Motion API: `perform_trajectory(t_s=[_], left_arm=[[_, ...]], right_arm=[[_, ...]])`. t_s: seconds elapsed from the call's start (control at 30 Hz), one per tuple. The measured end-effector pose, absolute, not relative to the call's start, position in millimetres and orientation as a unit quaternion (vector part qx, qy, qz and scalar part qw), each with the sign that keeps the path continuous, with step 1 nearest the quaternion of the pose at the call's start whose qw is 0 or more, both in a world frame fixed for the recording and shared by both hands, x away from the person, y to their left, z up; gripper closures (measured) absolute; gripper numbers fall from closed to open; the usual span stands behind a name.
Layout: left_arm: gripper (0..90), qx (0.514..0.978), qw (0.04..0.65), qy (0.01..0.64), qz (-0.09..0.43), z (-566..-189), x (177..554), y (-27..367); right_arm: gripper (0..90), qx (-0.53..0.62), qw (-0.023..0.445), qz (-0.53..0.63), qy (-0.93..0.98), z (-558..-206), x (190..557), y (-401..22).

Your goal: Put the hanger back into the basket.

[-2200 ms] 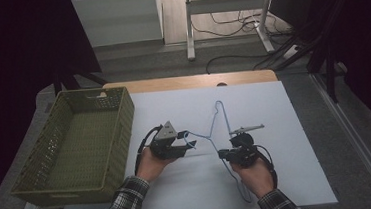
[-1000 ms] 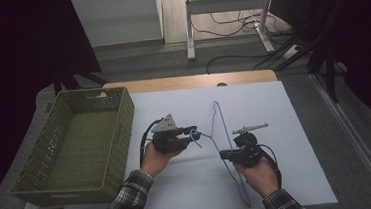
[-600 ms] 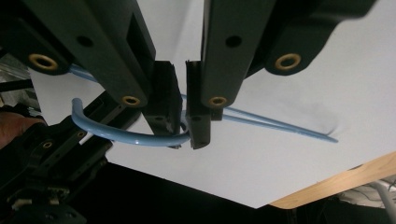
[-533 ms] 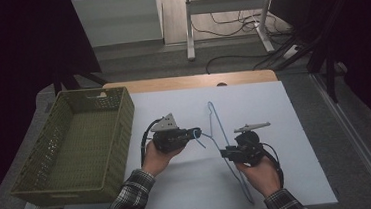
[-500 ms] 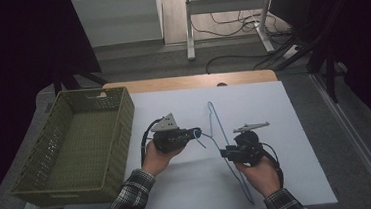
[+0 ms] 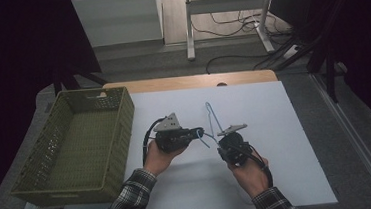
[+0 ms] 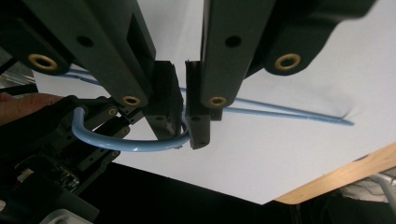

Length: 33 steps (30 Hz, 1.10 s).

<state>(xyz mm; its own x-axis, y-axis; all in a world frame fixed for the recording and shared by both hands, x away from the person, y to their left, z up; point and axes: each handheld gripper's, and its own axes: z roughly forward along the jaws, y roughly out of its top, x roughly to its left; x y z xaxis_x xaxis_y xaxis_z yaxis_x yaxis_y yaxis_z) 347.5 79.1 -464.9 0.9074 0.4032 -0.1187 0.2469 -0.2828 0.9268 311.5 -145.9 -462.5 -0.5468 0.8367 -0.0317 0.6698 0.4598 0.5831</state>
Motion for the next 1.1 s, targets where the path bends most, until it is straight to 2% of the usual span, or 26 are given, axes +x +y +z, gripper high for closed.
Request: perform_trajectory(t_s=[0.07,0.17,0.23,0.27,0.37,0.4,0.47,0.5,0.63,0.67,0.73,0.93,0.97,1.1], left_arm=[[83.7,0.795,0.566,0.204,0.075,-463,346,79],[69.8,0.797,0.565,0.198,0.083,-458,343,78],[68.1,0.8,0.56,0.195,0.089,-455,341,78],[60.1,0.802,0.556,0.196,0.095,-453,339,78],[55.2,0.803,0.554,0.198,0.099,-450,337,80],[48.2,0.806,0.547,0.2,0.102,-447,335,82],[46.5,0.808,0.544,0.202,0.102,-445,333,83],[39.3,0.809,0.542,0.203,0.101,-444,332,84],[29.4,0.816,0.529,0.21,0.1,-436,324,87],[29.4,0.816,0.527,0.214,0.1,-435,322,88],[21.7,0.819,0.521,0.221,0.1,-431,317,90],[14.9,0.831,0.494,0.239,0.083,-422,304,103],[11.7,0.837,0.487,0.236,0.08,-421,302,105],[11.2,0.846,0.474,0.234,0.071,-423,291,113]], right_arm=[[87.2,0.447,0.17,0.265,0.838,-460,310,-147],[87.5,0.441,0.176,0.287,0.832,-449,308,-153],[87.5,0.441,0.172,0.299,0.829,-446,308,-156],[87.5,0.441,0.158,0.312,0.826,-441,309,-162],[87.5,0.441,0.15,0.323,0.824,-438,309,-169],[87.5,0.445,0.139,0.333,0.82,-434,310,-175],[87.5,0.445,0.13,0.338,0.819,-432,310,-178],[87.5,0.444,0.116,0.347,0.818,-427,311,-185],[87.4,0.433,0.092,0.353,0.824,-421,311,-194],[87.4,0.433,0.092,0.353,0.824,-421,311,-194],[87.4,0.422,0.078,0.353,0.832,-419,309,-198],[87.4,0.394,0.036,0.361,0.845,-415,304,-203],[87.4,0.38,0.025,0.363,0.85,-414,302,-204],[87.4,0.367,0.003,0.368,0.855,-412,299,-204]])
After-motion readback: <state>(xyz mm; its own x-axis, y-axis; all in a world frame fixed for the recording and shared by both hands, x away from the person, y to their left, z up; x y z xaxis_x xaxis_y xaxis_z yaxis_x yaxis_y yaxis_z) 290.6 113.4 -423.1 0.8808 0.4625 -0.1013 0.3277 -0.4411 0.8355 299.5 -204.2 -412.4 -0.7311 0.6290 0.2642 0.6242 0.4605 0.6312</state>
